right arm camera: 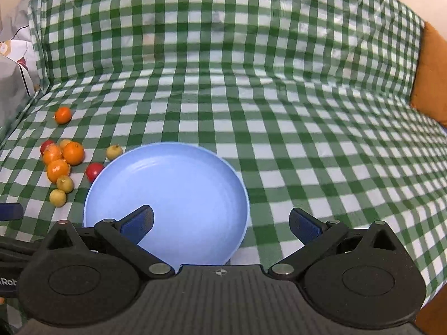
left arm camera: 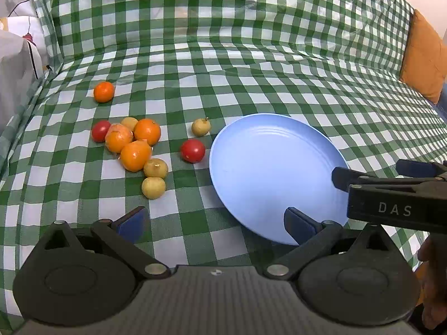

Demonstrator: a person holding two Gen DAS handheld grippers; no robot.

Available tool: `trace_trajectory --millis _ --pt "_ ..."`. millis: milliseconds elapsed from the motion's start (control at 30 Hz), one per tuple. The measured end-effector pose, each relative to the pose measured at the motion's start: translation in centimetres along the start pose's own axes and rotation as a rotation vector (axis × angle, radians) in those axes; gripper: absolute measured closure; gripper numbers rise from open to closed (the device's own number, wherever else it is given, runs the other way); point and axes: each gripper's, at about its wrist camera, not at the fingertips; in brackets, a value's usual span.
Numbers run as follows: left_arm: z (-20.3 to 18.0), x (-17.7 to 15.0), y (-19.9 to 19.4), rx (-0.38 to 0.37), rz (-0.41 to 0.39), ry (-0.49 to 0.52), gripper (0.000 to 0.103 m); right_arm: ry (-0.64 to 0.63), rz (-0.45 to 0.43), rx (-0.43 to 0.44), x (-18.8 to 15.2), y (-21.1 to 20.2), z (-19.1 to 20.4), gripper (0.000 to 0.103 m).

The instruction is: Organize fruits

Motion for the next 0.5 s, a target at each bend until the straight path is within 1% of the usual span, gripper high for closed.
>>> trace_trajectory --millis 267,500 --pt "-0.05 0.06 0.14 -0.005 0.002 -0.002 0.0 -0.019 -0.015 0.002 -0.05 -0.19 -0.05 0.001" --pt "-0.04 0.09 0.23 -0.011 0.006 0.002 0.0 -0.013 -0.001 0.004 -0.18 0.03 -0.1 0.001"
Point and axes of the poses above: each gripper's, at about its wrist camera, not at the fingertips, and y roughly the way its jaws point, z to its left, x to its top, and after that the axes turned 3 degrees about z, right-handed
